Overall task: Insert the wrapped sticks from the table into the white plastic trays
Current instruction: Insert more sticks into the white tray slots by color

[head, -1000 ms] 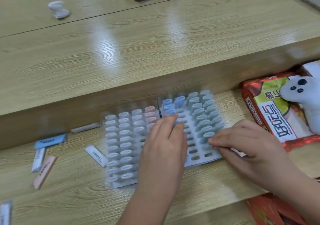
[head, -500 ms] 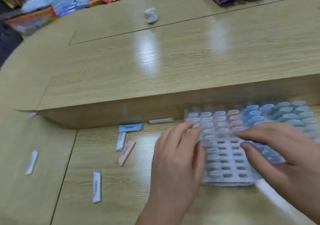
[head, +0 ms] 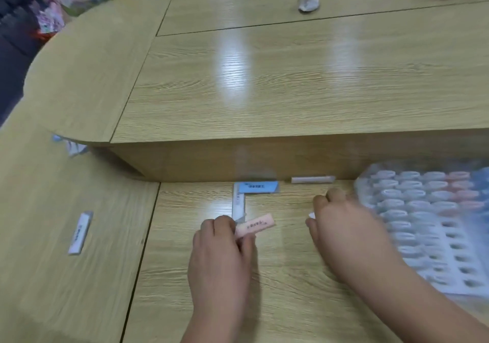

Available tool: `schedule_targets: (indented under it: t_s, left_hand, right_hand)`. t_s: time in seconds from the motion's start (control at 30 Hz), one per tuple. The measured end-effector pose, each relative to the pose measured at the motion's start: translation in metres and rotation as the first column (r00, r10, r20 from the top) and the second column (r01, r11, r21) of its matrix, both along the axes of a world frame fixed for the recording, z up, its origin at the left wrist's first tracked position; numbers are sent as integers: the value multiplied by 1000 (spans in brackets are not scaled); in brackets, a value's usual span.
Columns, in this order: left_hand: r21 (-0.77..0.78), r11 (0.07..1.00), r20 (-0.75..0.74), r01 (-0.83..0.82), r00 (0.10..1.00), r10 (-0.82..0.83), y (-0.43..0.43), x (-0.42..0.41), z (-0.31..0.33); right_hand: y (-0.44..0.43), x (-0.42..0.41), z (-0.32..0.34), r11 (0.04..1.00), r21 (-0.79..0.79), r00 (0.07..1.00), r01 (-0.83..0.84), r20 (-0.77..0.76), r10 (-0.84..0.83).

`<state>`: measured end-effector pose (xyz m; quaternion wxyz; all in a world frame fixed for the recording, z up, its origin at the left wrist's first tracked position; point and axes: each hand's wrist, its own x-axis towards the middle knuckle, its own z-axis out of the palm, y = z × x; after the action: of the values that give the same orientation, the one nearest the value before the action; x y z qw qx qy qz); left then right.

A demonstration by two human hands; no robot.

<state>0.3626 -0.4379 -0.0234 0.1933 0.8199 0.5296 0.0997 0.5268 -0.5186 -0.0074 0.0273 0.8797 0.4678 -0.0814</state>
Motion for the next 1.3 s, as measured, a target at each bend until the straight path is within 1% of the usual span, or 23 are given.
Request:
schedule_targets:
  t_s: [0.07, 0.23, 0.3, 0.37, 0.47, 0.53, 0.57, 0.6, 0.67, 0.73, 0.77, 0.83, 0.9, 0.93, 1.0, 1.07, 1.17, 1.23, 1.3]
  left_hand:
    - [-15, 1000, 18, -9, 1000, 9, 2, -1, -2]
    - [-52, 999, 55, 14, 998, -11, 9, 0, 1]
    - [-69, 997, 64, 21, 998, -17, 13, 1, 1]
    - [-87, 996, 101, 4, 995, 5, 13, 2, 1]
    - [-92, 996, 229, -9, 973, 30, 9, 3, 7]
    - [-91, 996, 349, 11, 937, 22, 0, 9, 18]
    - [-91, 995, 417, 29, 909, 12, -7, 15, 25]
    - [-96, 994, 483, 48, 876, 4, -15, 23, 34]
    - [-112, 989, 588, 97, 809, -12, -31, 41, 52]
    - [-75, 983, 648, 167, 757, -79, -47, 61, 66]
    - [-39, 977, 655, 211, 744, -134, -55, 72, 71]
    - [50, 957, 622, 287, 740, -254, -72, 94, 80]
    - [141, 928, 578, 346, 732, -361, -89, 116, 85]
    - [175, 910, 566, 375, 719, -404, -97, 127, 86]
    - [220, 874, 546, 434, 688, -479, -112, 147, 86]
    - [251, 843, 497, 476, 684, -534, -124, 164, 82]
    - [272, 814, 350, 513, 736, -580, -137, 182, 74]
    - [250, 813, 242, 527, 778, -579, -142, 189, 70]
    - [241, 806, 159, 540, 798, -582, -144, 193, 66]
  right_hand:
    - [3, 0, -3, 999, 28, 998, 31, -47, -29]
    - [4, 5, 0, 979, 190, 967, 72, -254, -22]
    - [0, 9, 6, 957, 269, 940, 109, -341, -11]
    - [-9, 11, 14, 911, 368, 884, 184, -467, 10]
    - [-29, 11, 28, 810, 470, 733, 351, -676, 74]
    - [-48, 13, 37, 756, 496, 658, 428, -744, 116]
    - [-58, 17, 42, 737, 511, 649, 443, -750, 130]
    - [-69, 21, 47, 721, 534, 662, 442, -736, 140]
    - [-94, 33, 58, 694, 593, 740, 409, -660, 128]
    - [-121, 51, 68, 658, 645, 808, 389, -581, 92]
    - [-137, 60, 72, 631, 663, 824, 403, -563, 66]
    - [-169, 80, 74, 551, 687, 814, 474, -580, 21]
    - [-199, 100, 71, 458, 681, 764, 572, -645, 4]
    - [-212, 108, 69, 432, 673, 749, 600, -662, -9]
    - [-232, 122, 66, 425, 666, 746, 613, -665, -36]
    - [-245, 131, 64, 427, 662, 752, 616, -655, -70]
    - [-257, 139, 59, 406, 665, 746, 626, -663, -64]
    - [-259, 143, 55, 381, 659, 720, 649, -693, -27]
    - [-259, 147, 52, 366, 644, 694, 672, -720, -6]
